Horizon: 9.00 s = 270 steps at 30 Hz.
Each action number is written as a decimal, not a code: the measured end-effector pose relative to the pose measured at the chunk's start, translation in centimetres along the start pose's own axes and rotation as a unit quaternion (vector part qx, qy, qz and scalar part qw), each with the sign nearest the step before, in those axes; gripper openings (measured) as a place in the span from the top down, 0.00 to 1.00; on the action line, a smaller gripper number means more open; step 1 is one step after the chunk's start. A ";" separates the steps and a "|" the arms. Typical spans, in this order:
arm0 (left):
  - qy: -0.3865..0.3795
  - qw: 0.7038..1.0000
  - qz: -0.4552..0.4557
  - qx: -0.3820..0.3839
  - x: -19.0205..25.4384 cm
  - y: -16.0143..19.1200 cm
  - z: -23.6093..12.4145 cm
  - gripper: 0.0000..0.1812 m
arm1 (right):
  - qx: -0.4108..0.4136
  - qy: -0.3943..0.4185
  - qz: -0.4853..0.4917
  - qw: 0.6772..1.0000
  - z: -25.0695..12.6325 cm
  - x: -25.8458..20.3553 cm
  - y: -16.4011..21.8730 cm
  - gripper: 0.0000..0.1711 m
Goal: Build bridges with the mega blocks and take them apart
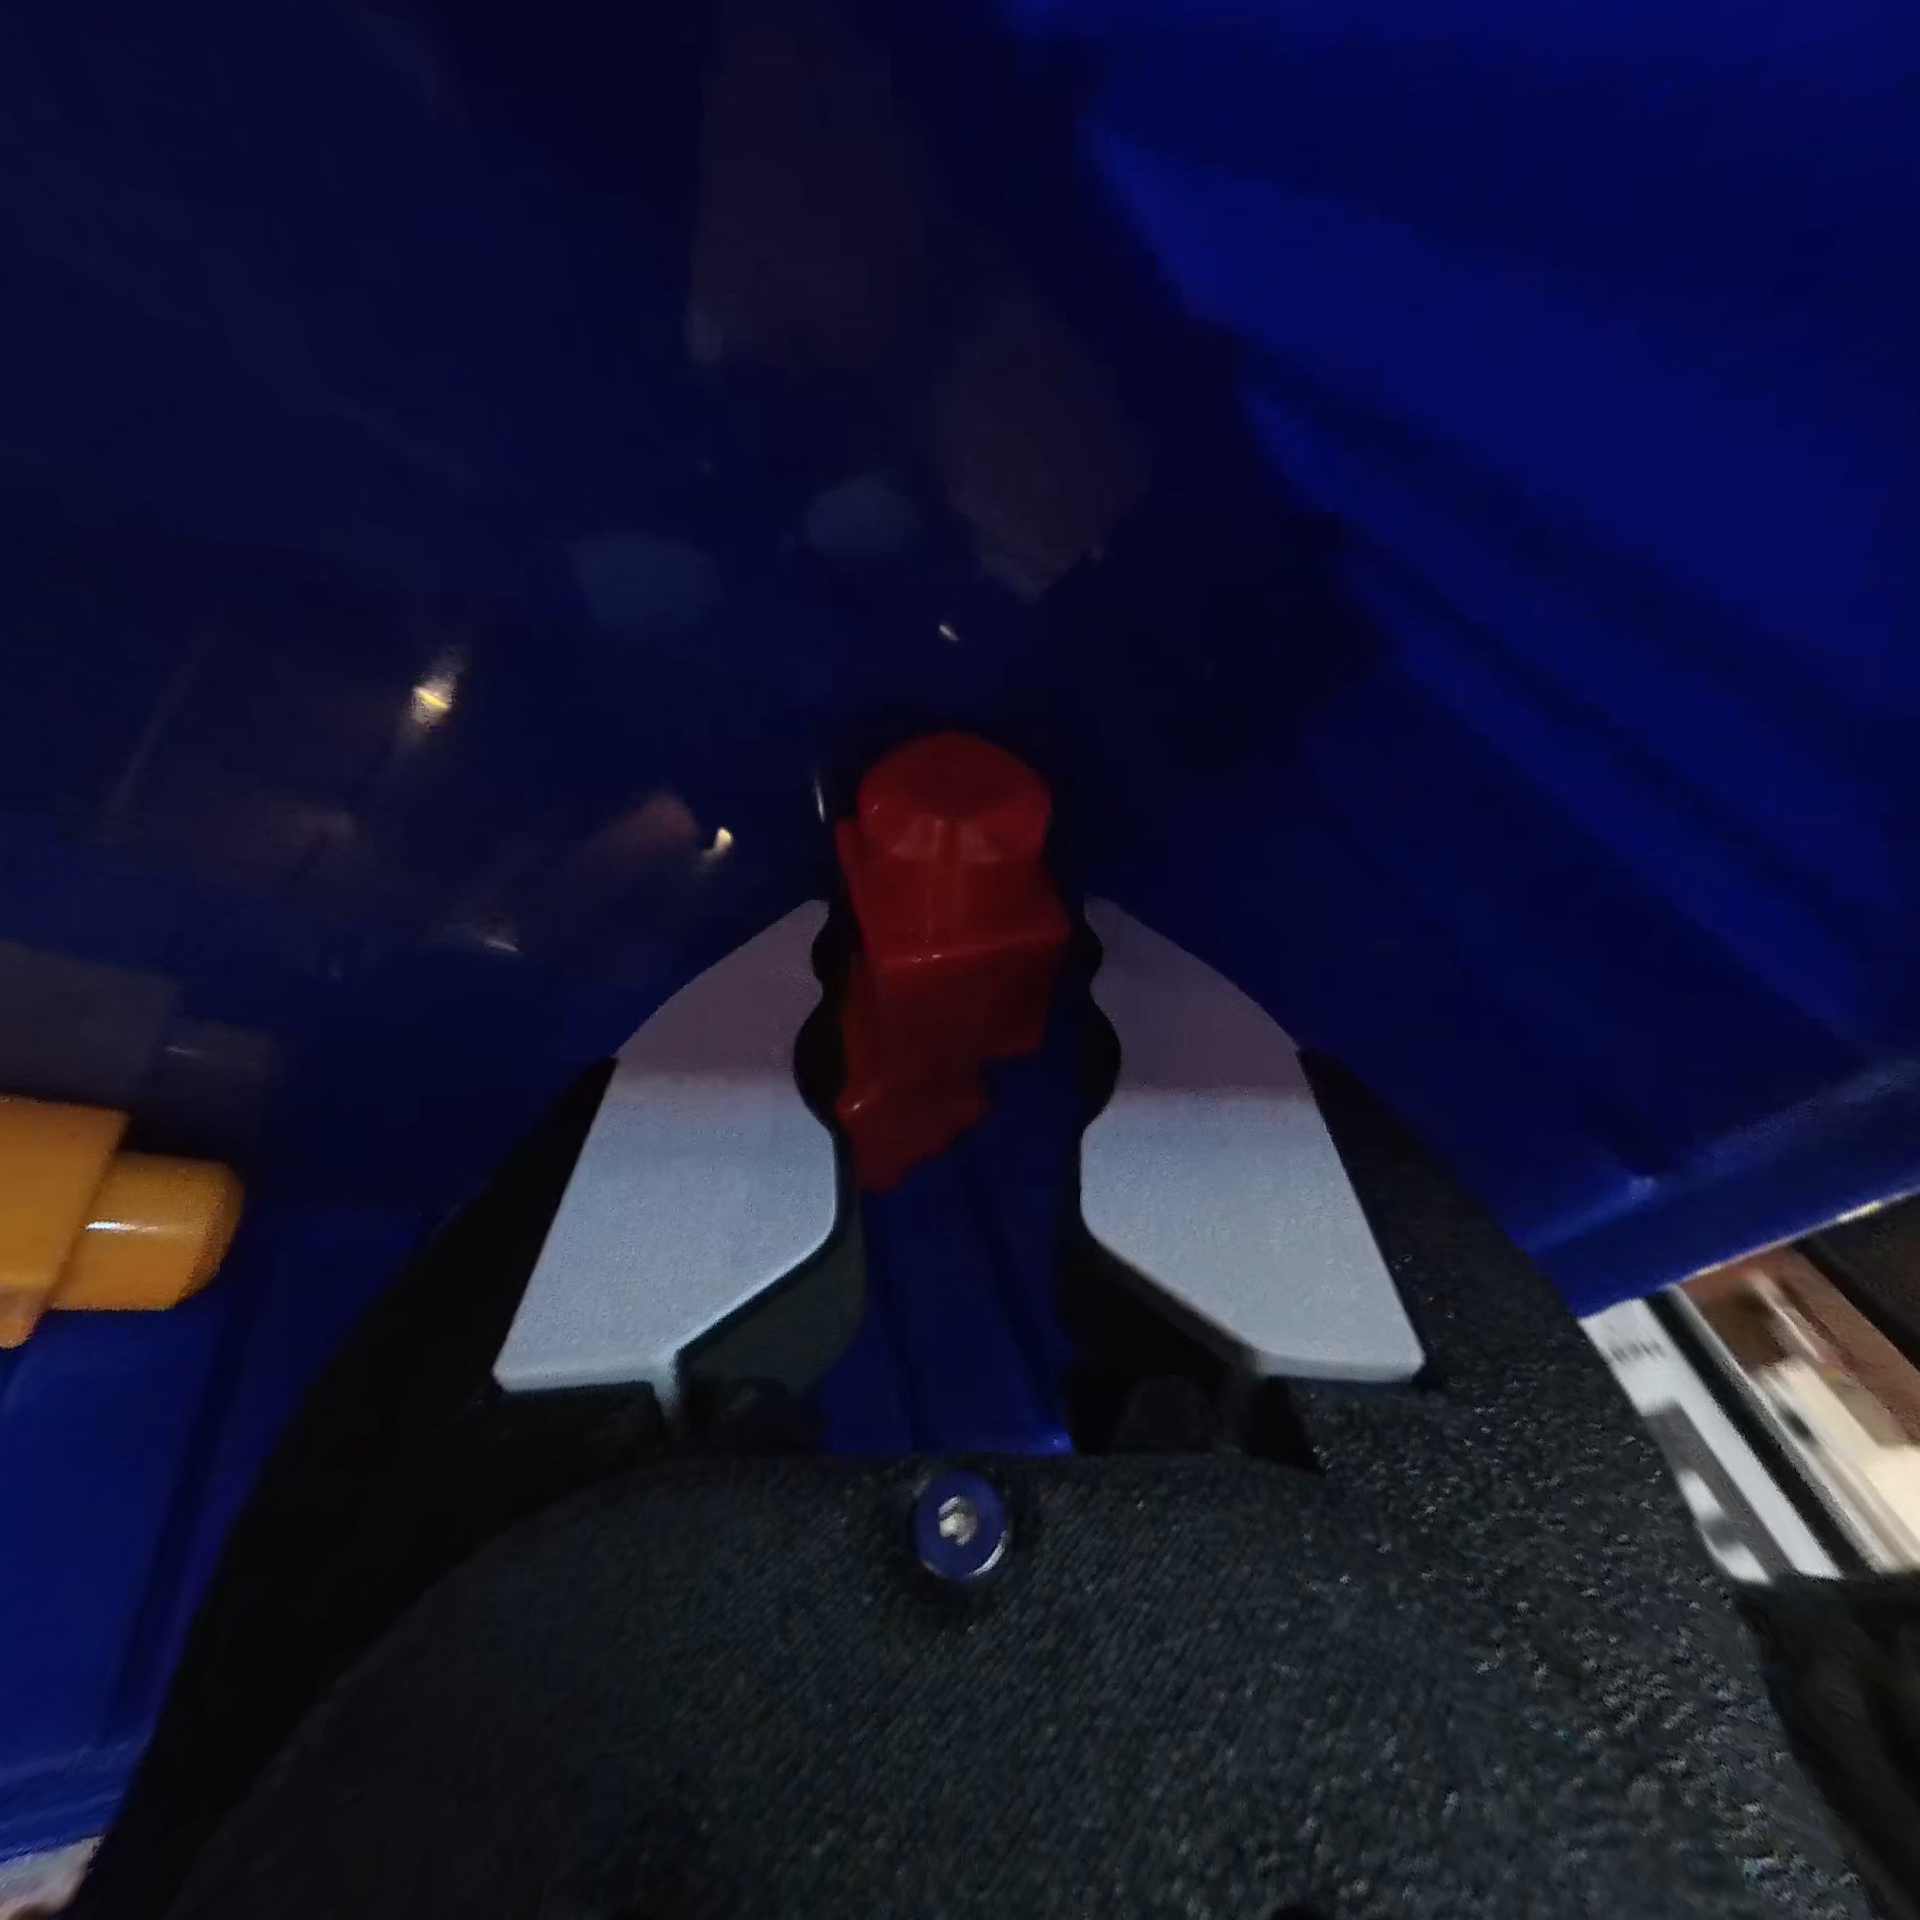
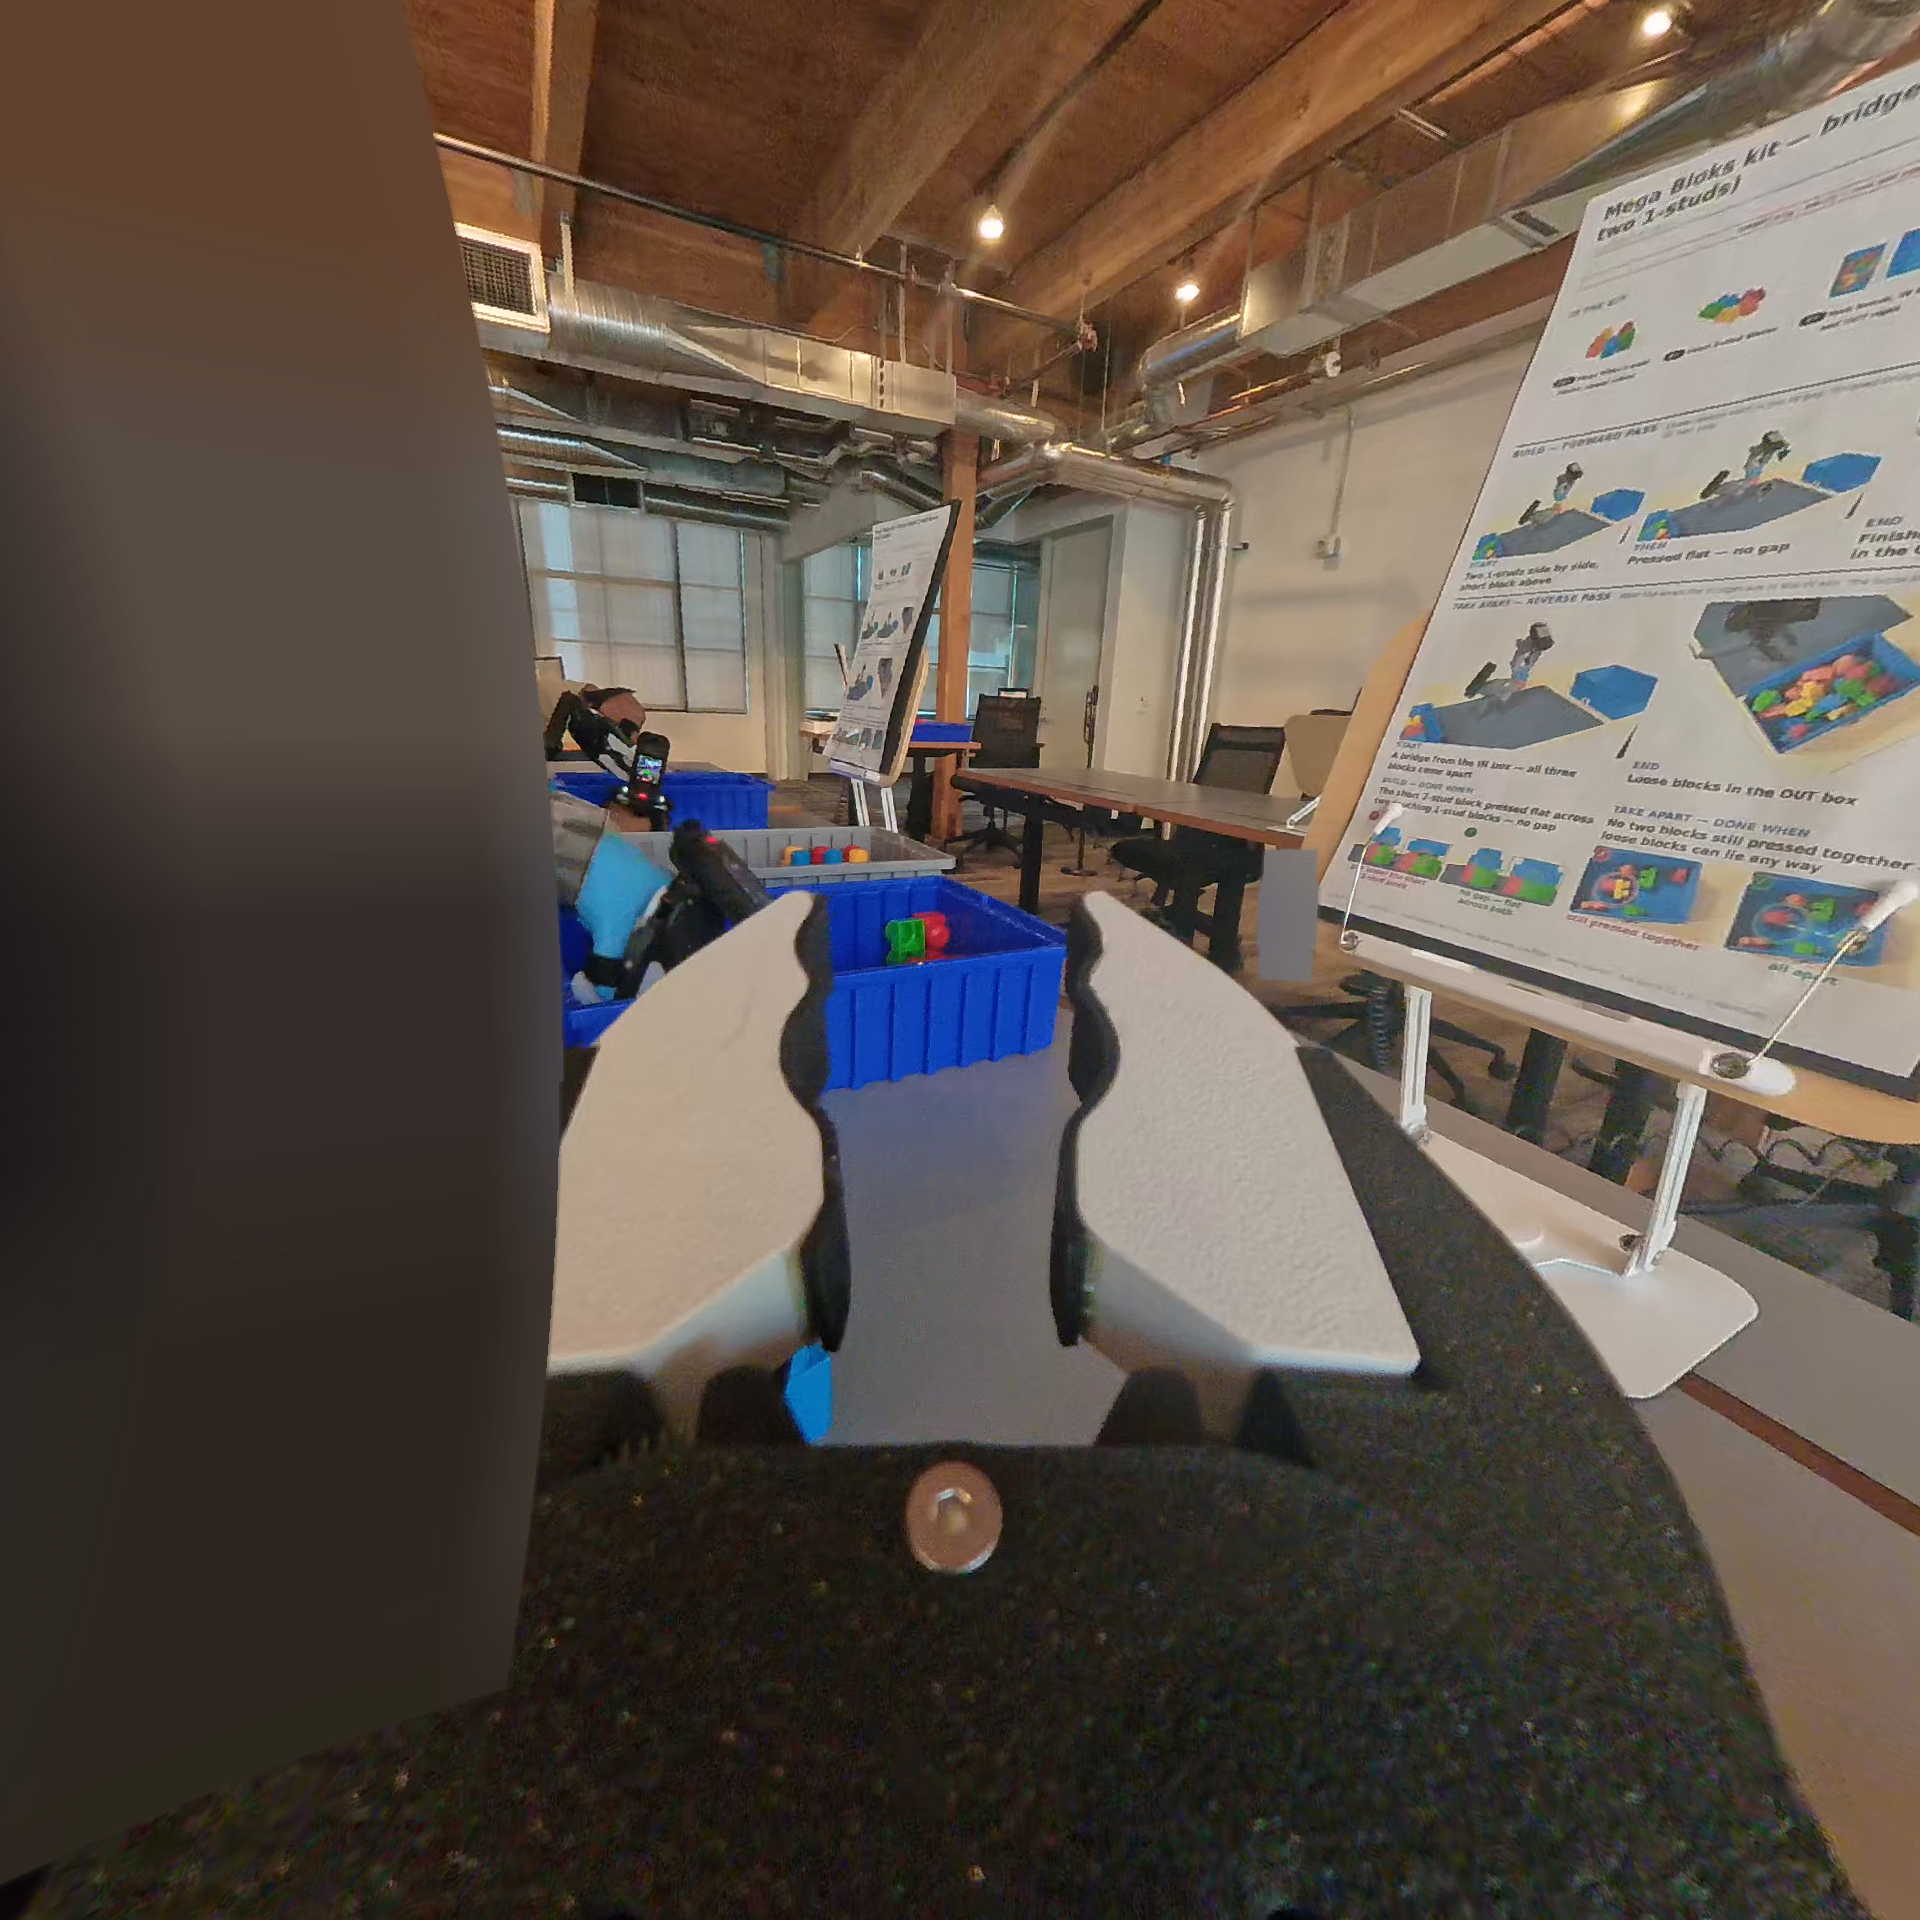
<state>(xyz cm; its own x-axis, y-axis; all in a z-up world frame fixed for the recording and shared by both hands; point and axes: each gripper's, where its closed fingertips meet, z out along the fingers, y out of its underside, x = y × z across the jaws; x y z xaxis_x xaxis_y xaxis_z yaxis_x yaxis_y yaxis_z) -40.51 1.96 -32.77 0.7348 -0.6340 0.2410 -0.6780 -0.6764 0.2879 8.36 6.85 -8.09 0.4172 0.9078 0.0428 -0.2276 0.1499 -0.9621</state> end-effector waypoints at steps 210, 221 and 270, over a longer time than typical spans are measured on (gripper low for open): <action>-0.255 0.670 -0.017 0.697 3.7 0.4 -20.1 0.46 | -0.319 -0.125 -0.043 0.938 0.5 -4.1 14.5 0.69; -0.216 0.689 -0.202 0.662 -11.6 -4.6 -20.8 0.62 | -0.240 -0.109 -0.083 0.961 -0.4 -4.7 10.4 0.71; -0.420 0.805 -0.313 0.278 -28.7 -7.3 -15.8 0.98 | -0.155 -0.091 -0.153 0.972 -1.8 -4.2 5.7 0.77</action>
<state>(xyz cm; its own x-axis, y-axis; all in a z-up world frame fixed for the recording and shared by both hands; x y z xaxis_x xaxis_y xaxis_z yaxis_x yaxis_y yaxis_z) -56.38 31.02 -27.13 0.8219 0.0254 -0.5691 -0.2548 -0.8772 -0.4070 6.88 3.18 -14.28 0.2543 0.8976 0.3601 0.1698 0.3251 -0.9303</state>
